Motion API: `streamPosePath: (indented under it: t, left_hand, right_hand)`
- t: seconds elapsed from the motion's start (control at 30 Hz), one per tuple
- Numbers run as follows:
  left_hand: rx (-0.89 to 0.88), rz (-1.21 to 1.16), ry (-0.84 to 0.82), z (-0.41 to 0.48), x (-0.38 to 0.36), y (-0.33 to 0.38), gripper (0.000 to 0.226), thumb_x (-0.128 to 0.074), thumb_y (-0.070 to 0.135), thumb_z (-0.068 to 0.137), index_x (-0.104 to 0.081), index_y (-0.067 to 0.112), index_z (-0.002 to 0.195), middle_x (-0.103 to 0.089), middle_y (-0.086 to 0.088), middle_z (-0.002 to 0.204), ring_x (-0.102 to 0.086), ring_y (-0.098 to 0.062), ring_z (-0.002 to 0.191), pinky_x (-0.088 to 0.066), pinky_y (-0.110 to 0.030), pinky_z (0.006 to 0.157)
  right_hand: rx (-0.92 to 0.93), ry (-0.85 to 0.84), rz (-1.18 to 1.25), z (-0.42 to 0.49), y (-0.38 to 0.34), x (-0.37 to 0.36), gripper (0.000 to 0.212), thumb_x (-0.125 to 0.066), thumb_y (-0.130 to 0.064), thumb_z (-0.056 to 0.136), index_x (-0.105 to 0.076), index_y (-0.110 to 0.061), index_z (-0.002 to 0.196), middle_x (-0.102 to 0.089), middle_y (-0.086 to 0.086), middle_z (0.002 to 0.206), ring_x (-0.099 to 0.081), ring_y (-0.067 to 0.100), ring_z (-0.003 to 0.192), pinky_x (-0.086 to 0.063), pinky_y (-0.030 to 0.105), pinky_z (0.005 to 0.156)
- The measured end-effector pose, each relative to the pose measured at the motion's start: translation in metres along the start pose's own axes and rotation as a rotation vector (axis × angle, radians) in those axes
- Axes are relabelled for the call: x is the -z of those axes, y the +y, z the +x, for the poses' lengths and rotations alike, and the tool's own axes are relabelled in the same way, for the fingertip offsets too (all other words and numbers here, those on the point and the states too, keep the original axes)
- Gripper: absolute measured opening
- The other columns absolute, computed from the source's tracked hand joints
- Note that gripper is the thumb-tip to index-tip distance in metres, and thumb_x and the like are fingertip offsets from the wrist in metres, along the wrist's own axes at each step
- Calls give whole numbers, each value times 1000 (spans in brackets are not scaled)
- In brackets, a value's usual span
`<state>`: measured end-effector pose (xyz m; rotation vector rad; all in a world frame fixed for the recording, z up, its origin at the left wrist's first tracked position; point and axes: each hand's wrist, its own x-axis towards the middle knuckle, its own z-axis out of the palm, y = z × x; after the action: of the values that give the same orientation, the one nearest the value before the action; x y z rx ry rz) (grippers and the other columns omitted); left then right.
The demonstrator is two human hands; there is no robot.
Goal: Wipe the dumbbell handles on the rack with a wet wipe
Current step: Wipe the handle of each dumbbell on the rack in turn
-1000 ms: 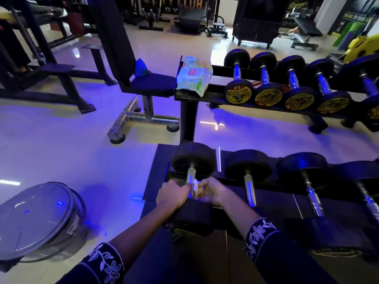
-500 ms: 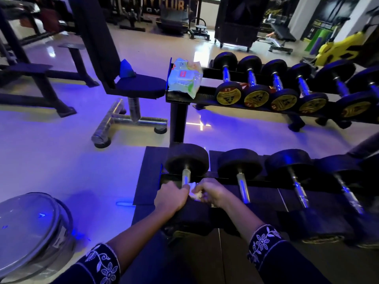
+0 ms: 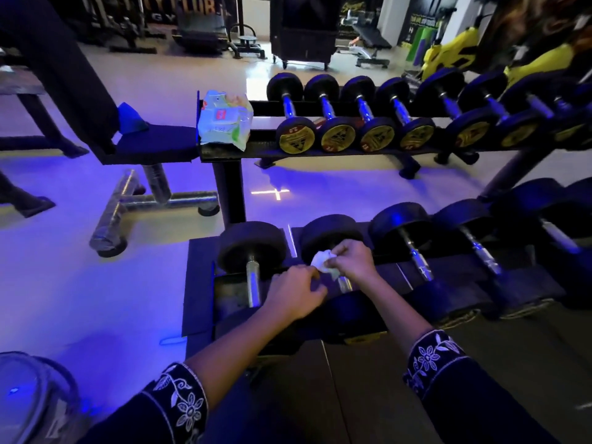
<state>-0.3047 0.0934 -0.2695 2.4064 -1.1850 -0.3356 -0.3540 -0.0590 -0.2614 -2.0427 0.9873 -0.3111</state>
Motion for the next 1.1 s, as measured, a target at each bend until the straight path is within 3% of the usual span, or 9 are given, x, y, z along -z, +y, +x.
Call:
streamPosePath:
  t: [0.07,0.13,0.23,0.37,0.5,0.63,0.87,0.97,1.1]
  left_hand:
    - [22,-1,12,5,-8,15,24,-52,39,86,-64,22,99,-67,-2,105,-63,-26,100,-47,-35,78]
    - [66,-8,28,10,-18,29,24,-53,39,86,-66,21,97,-68,-3,103,-63,-27,99,-46,-34,74]
    - [150,-60,24,17,-36,48,26,-53,44,88,-66,22,94,-69,-4,101,-64,-26,98,-45,-33,71]
    - [259,-153,29,21,-57,64,35,-43,42,96,-67,16,95,-68,-14,105,-63,-33,101,-49,-36,74]
    - [373,-257,83,19,-72,65,43,-43,39,96,-65,6,78,-66,-26,95,-61,-42,94,-39,-37,67]
    - [393,-231,89,23,-75,57,44,-44,44,94,-46,15,61,-66,-25,90,-61,-41,91,-38,-38,67]
    - [320,-93,32,31,-69,54,42,-42,42,95,-66,9,85,-65,-21,105,-59,-39,102,-38,-35,70]
    - [294,-86,17,31,-69,54,41,-41,42,95,-66,10,85,-64,-21,106,-59,-40,103,-40,-37,73]
    - [284,-74,1,30,-66,54,43,-39,42,98,-65,7,102,-62,-21,115,-56,-40,110,-42,-38,80]
  right_hand:
    - [8,1,-38,5,11,14,16,-78,-12,63,-69,-13,76,-63,-3,73,-57,9,71,-36,7,46]
    - [18,-7,-68,9,22,26,16,-76,-11,64,-68,-14,77,-63,-3,74,-59,12,74,-38,17,53]
    - [47,-43,-65,15,38,36,21,-73,-7,64,-63,-19,78,-65,1,77,-64,18,80,-43,20,61]
    - [124,-136,-98,27,50,42,40,-74,-4,63,-68,-14,101,-72,9,84,-68,20,84,-52,27,71]
    - [165,-251,-229,27,60,37,29,-82,-23,61,-76,-12,86,-72,7,83,-67,17,81,-49,24,67]
    - [162,-219,-236,36,57,26,17,-76,-20,69,-76,-9,83,-73,8,83,-66,17,79,-43,21,63]
    - [69,-108,-159,52,45,16,22,-84,-17,64,-75,-7,82,-73,8,89,-66,17,83,-49,23,74]
    - [52,-98,-170,43,49,16,19,-82,-16,66,-74,-7,81,-73,9,87,-65,17,79,-44,20,67]
    - [10,-153,-231,29,57,19,16,-79,-18,65,-74,-12,78,-72,6,84,-61,13,74,-36,17,62]
